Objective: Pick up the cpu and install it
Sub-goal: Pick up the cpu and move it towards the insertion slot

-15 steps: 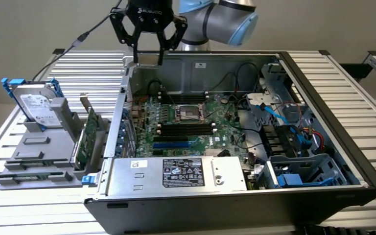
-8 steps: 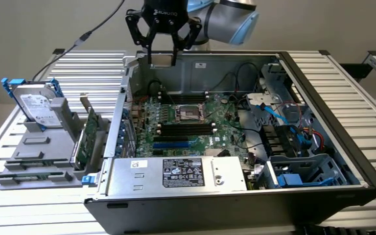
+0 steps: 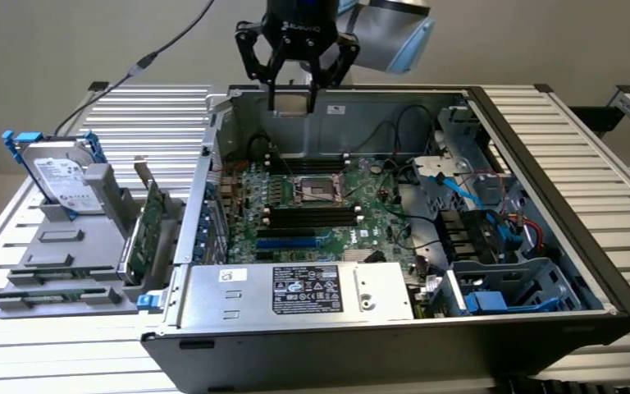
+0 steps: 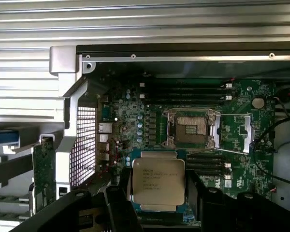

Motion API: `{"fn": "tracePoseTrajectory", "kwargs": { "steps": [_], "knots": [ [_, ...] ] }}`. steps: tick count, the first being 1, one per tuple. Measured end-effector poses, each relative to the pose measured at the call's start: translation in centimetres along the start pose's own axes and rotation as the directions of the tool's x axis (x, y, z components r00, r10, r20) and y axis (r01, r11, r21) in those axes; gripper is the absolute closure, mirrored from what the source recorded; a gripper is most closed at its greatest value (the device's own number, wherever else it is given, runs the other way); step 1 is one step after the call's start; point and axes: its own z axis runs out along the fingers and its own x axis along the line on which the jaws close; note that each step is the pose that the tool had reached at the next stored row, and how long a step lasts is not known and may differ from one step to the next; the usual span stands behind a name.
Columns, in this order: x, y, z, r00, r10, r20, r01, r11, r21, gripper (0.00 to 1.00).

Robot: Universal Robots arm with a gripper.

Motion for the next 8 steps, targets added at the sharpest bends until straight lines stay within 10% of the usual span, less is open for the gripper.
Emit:
{"fn": "tracePoseTrajectory", "kwargs": {
  "steps": [8],
  "knots": [
    [-2.3,0.41,0.42,0.9998,-0.001,0.0176,0.001,1.0,0.0003,0.45]
  ]
}}
